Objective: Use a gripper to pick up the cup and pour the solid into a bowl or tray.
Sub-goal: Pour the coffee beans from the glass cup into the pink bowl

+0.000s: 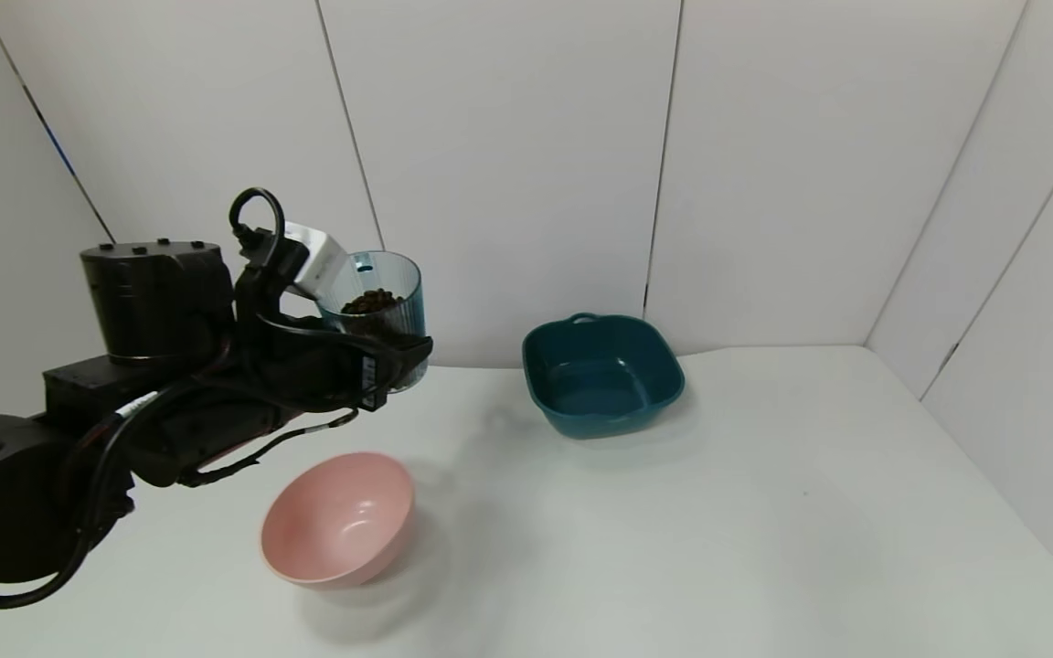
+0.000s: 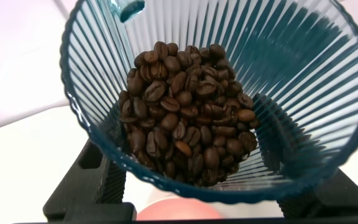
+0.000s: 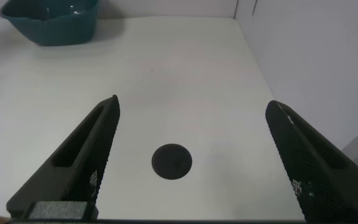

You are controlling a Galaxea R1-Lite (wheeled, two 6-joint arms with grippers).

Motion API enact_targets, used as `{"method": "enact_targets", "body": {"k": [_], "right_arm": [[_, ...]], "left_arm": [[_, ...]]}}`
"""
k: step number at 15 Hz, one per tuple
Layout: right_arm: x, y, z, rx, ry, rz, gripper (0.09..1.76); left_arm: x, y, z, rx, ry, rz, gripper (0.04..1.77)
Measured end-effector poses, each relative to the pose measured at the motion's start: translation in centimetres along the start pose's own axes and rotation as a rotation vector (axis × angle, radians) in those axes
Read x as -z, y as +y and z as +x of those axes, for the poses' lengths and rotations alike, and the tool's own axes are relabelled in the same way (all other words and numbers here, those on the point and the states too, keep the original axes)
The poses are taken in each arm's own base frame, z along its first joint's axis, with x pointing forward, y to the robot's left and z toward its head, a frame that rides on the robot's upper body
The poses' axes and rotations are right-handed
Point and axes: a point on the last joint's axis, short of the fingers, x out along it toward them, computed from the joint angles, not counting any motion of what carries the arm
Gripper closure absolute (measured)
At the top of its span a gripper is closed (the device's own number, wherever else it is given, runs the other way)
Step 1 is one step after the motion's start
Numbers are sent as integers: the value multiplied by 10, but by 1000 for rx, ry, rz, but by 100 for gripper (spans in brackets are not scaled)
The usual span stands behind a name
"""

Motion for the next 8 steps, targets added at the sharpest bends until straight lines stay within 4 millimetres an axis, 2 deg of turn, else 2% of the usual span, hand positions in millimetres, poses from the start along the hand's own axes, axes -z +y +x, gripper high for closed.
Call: {"method": "enact_targets", "body": {"k": [3,8], "right_arm": [[0,0,0,0,0,0,14],[0,0,0,0,0,0,14]], "left_arm": [[5,28,-13,-63,42,23,52],[25,59,-37,-154,146,86,52]]}}
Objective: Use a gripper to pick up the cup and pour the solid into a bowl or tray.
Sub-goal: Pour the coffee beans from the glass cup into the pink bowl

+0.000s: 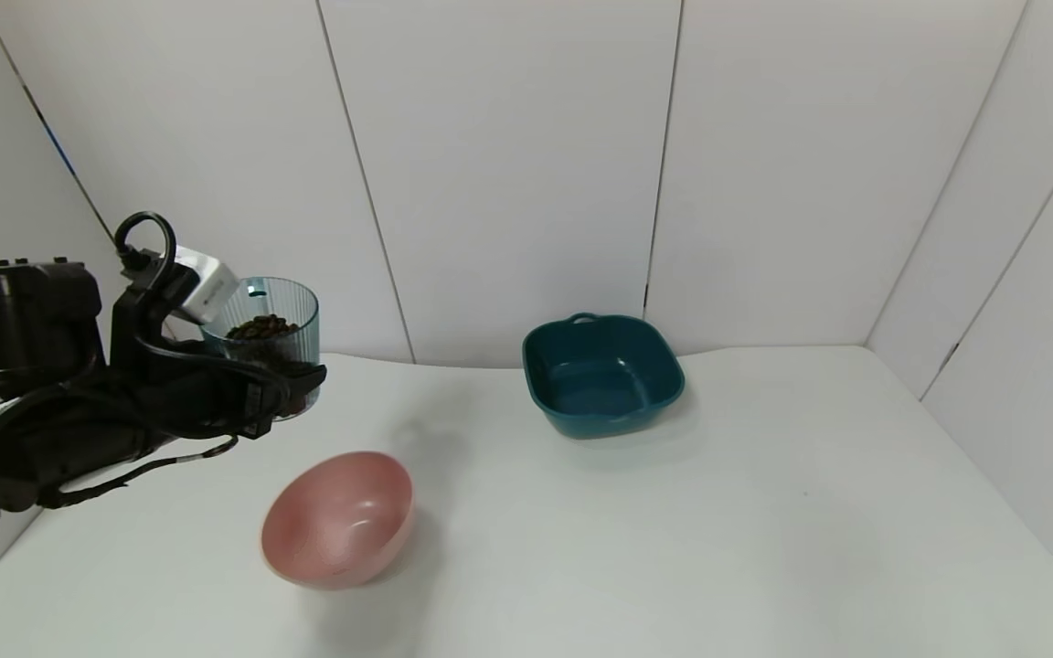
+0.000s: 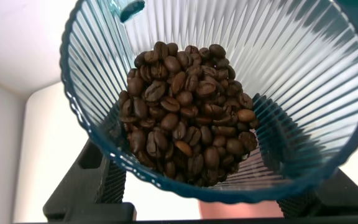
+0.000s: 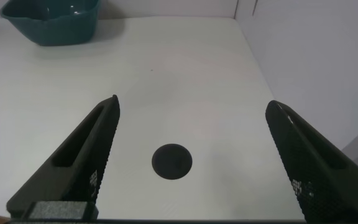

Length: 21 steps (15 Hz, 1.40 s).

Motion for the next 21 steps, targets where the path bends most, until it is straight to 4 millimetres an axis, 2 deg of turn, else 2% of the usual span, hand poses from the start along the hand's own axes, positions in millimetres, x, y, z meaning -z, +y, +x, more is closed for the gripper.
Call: {"method": "enact_targets", "body": {"k": [5,8,14,21], "right_arm": [[0,0,0,0,0,0,14],[0,0,0,0,0,0,14],[0,0,0,0,0,0,14],[0,0,0,0,0,0,14]], "left_arm": [[25,21,-15,-46,63,97,52],[37,24,-22,-63,99,165,53],[49,18,-29,-65,163,346,53],[57,-4,-28,-100,273,546,53]]}}
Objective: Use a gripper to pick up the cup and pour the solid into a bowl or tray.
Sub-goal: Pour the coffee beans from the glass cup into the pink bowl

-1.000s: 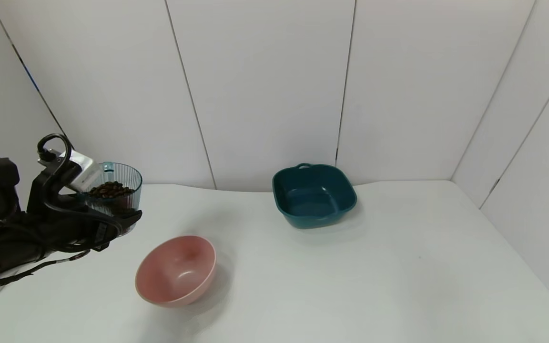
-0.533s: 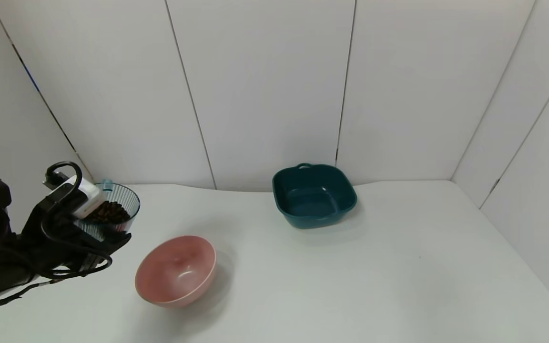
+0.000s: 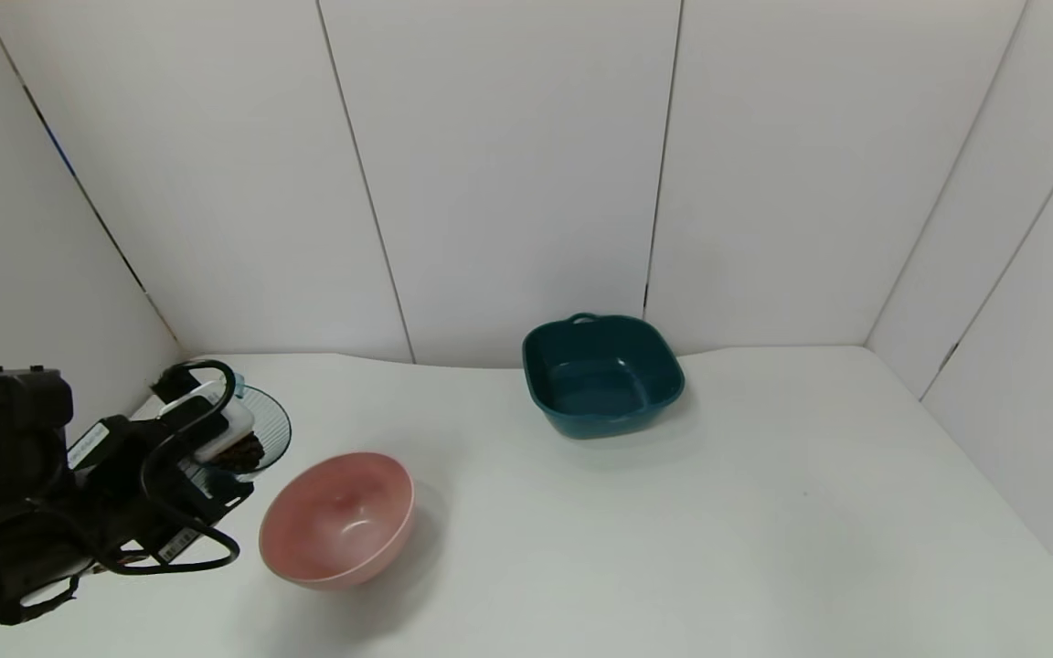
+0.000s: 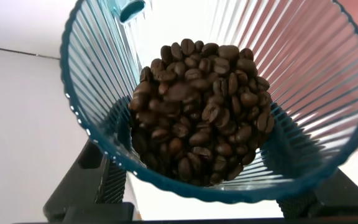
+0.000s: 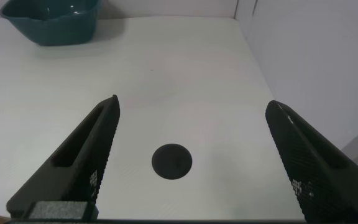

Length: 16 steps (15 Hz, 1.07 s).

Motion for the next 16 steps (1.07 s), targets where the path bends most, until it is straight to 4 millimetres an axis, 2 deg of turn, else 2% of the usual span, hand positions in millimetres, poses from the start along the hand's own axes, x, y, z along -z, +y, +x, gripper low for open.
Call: {"method": "enact_targets", "body": {"k": [16], "right_arm": [[0,0,0,0,0,0,14]], "left_arm": [[-9,-34,-2,-48,141,265,53]]}}
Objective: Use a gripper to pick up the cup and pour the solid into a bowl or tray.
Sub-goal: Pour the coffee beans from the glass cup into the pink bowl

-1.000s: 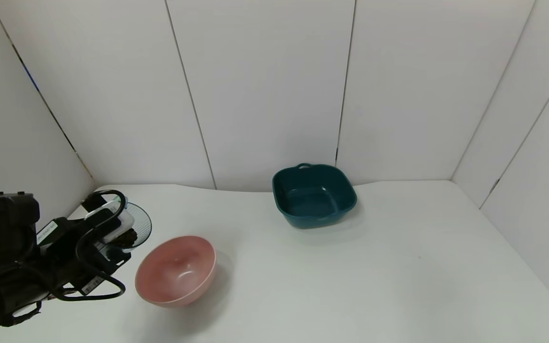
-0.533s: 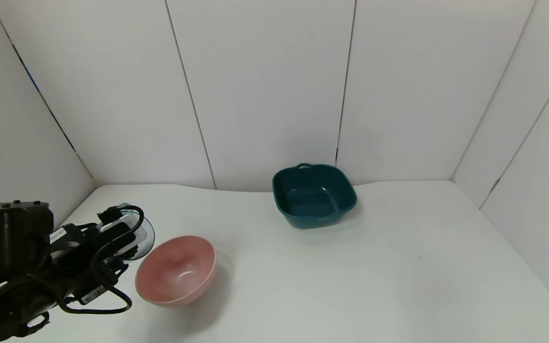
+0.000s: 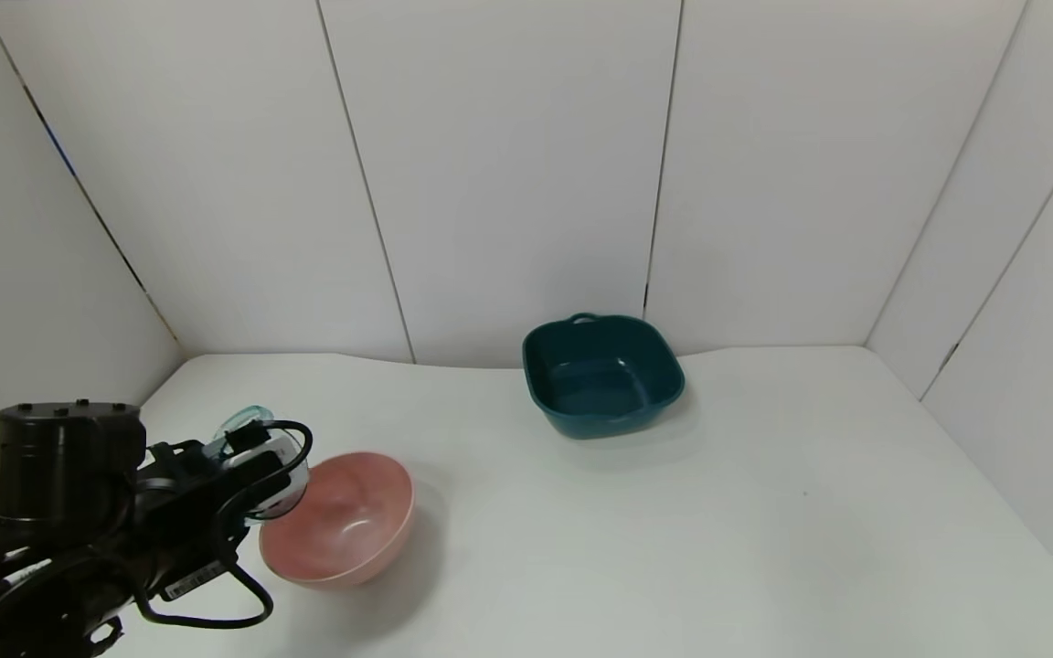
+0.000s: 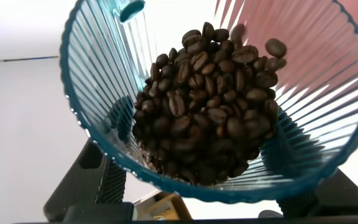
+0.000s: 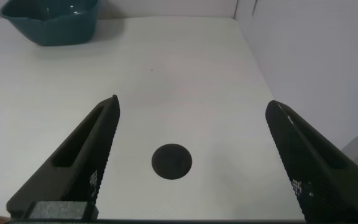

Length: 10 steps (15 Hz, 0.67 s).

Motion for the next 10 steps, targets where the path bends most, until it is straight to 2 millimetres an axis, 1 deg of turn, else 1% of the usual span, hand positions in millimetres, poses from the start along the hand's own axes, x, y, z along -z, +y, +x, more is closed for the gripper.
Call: {"method": "enact_targets", "body": {"k": [10], "right_arm": [[0,0,0,0,0,0,14]], "left_arm": [[-3,-5,0,-23,62,151,53]]}}
